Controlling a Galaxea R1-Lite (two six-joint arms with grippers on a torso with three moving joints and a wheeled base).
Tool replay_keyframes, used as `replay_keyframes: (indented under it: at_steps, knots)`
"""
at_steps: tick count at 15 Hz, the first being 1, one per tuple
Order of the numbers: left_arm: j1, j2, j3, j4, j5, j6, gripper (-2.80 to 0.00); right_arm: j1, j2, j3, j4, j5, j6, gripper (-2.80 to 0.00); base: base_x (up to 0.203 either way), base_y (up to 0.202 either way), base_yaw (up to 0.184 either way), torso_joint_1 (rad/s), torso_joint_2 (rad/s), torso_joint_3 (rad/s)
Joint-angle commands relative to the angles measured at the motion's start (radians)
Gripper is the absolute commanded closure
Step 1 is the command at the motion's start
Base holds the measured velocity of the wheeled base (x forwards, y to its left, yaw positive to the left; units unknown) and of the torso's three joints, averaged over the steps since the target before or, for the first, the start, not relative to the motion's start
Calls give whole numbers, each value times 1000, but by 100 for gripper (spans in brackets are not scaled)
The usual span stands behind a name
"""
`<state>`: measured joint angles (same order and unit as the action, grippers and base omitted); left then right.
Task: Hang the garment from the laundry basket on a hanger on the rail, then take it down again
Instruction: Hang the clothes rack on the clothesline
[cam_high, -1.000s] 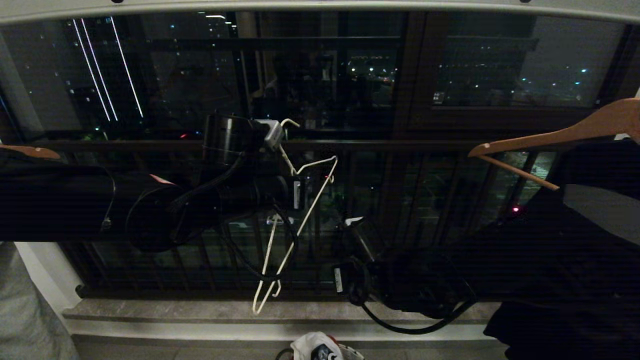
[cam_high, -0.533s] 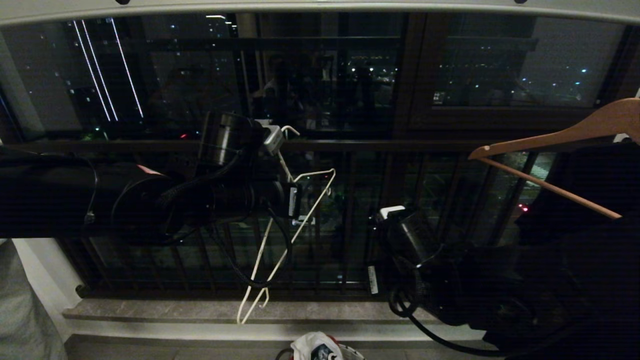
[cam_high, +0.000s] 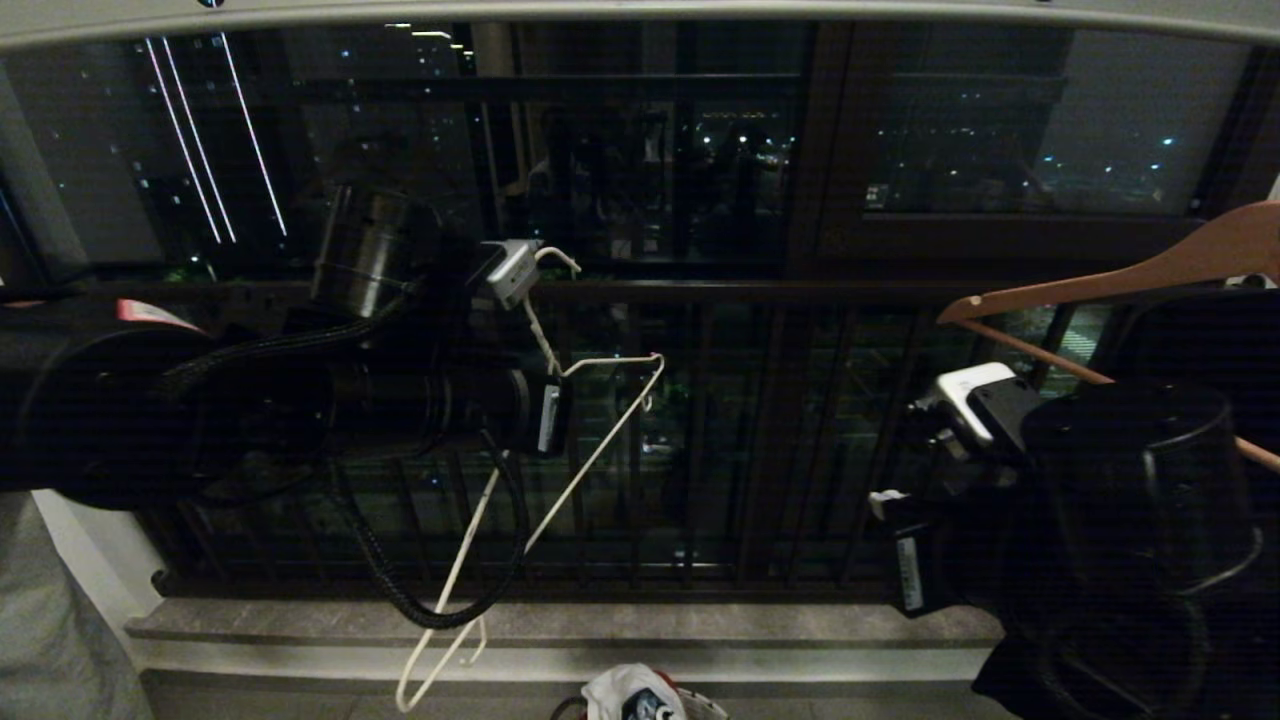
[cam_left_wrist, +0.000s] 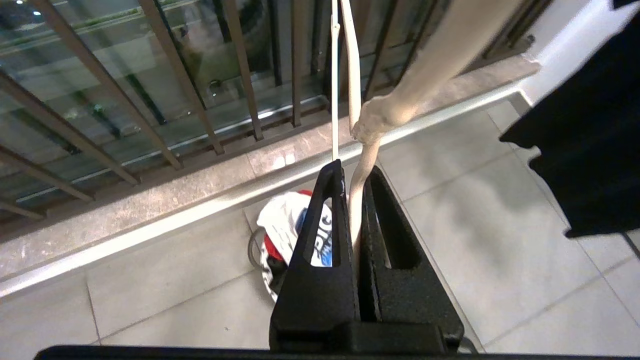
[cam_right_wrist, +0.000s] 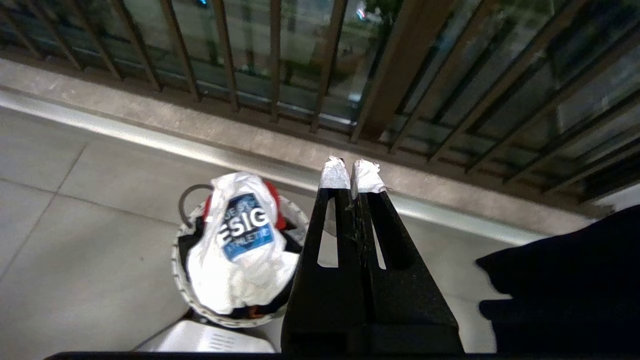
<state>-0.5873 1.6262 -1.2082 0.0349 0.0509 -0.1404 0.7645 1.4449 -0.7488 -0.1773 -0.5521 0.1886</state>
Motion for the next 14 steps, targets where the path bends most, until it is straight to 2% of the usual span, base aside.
replay_keyframes:
  at_steps: [1, 3, 5, 9, 13, 14]
  knots:
    - [-11, -138, 61, 36, 3, -3, 0, 1, -162, 23, 75, -12, -5, 0, 0, 0, 0, 0, 0, 0]
    - [-14, -198, 134, 94, 4, -5, 0, -3, -269, 19, 173, -40, -9, 0, 0, 0, 0, 0, 0, 0]
    - [-13, -226, 209, 103, 6, -8, 0, -37, -380, 17, 252, -65, -19, 0, 0, 0, 0, 0, 0, 0]
    - [-13, -282, 320, 103, 59, -11, 0, -247, -599, 14, 324, -100, -86, 0, 0, 0, 0, 0, 0, 0]
    - [11, -325, 348, 103, 99, -94, 0, -450, -822, -3, 418, -164, -174, 0, 0, 0, 0, 0, 0, 0]
    - [24, -324, 349, 103, 99, -96, 0, -495, -867, -8, 449, -189, -185, 0, 0, 0, 0, 0, 0, 0]
